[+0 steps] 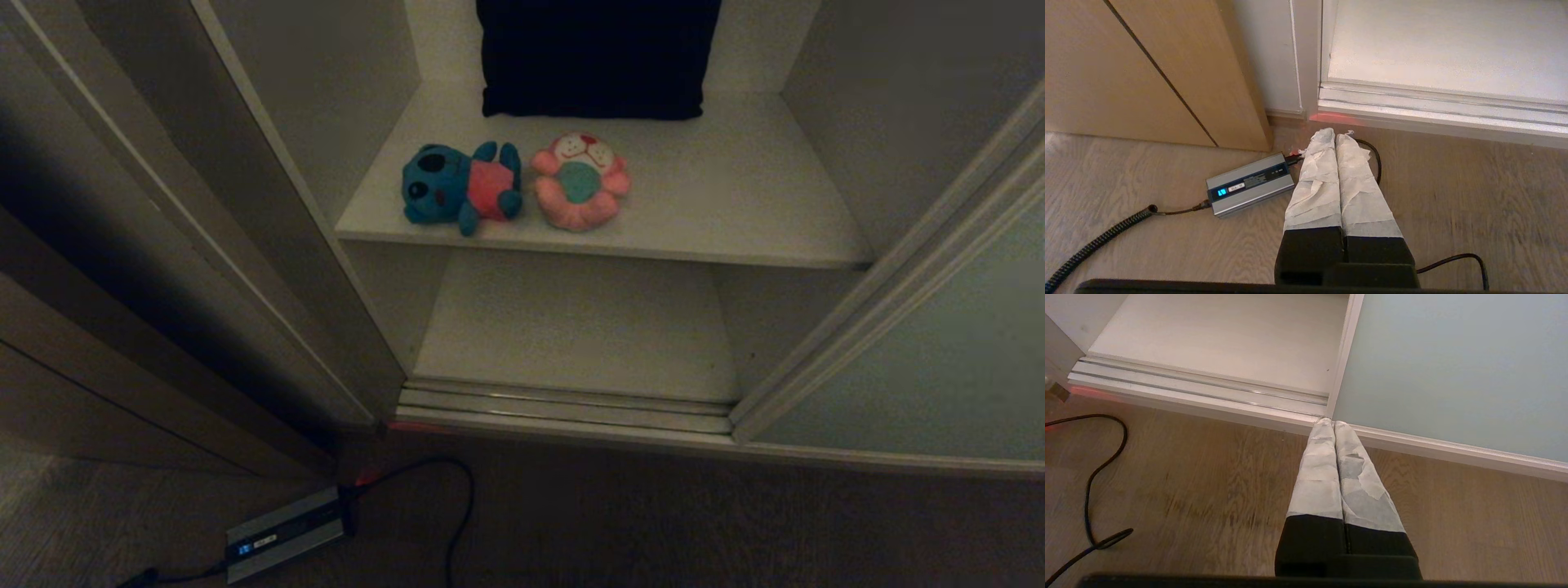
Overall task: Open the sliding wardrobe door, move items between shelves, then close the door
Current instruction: Place the blue doll on the lower shelf
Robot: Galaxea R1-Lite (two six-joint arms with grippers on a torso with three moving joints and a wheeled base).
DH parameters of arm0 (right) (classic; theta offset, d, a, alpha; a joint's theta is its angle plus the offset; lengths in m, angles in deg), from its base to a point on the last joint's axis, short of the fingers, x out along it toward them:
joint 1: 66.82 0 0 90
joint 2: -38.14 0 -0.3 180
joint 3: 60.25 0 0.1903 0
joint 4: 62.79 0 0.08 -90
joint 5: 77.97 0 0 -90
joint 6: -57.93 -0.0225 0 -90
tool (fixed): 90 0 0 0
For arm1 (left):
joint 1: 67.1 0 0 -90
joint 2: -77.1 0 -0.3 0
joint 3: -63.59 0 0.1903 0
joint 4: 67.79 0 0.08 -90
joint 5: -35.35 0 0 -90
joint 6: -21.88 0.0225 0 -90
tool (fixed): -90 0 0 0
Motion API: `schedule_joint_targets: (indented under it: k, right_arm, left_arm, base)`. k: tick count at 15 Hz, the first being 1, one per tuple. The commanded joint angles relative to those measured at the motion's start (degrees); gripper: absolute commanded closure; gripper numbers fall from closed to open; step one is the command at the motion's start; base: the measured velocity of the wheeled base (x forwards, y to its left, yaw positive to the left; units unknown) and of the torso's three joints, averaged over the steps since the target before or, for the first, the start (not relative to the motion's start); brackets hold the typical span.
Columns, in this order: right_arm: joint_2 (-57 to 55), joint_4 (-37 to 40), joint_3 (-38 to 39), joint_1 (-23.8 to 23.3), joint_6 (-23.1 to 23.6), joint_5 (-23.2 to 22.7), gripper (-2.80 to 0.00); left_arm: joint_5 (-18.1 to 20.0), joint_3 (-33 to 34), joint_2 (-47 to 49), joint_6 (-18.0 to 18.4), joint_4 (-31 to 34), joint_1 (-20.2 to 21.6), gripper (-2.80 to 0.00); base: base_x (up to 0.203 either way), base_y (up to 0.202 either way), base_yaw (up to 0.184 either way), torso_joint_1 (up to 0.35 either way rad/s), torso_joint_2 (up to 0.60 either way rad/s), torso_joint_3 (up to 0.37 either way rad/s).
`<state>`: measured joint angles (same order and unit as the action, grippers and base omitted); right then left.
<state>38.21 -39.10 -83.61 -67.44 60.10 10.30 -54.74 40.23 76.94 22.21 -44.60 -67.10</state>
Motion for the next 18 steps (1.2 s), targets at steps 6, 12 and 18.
schedule_joint_targets:
  k: [6, 12, 18]
  right_arm:
    - [-0.1, 0.0, 0.2, 0.0, 0.0, 0.0, 0.0]
    - [-0.1, 0.0, 0.3, 0.0, 0.0, 0.0, 0.0]
    - [-0.1, 0.0, 0.2, 0.0, 0.0, 0.0, 0.0]
  left_arm:
    - [0.0, 0.0, 0.1, -0.1, -0.1, 0.0, 0.0]
    - [0.0, 0.0, 0.1, -0.1, -0.1, 0.0, 0.0]
    - [0.2, -1.2, 0.1, 4.6, 0.0, 0.0, 0.0]
  base:
    - [0.078, 0.0, 0.0, -0.001, 0.0, 0.001]
    - [0.164, 0.0, 0.0, 0.004, 0.0, 0.003]
    - [0.0, 0.0, 0.0, 0.0, 0.0, 0.0]
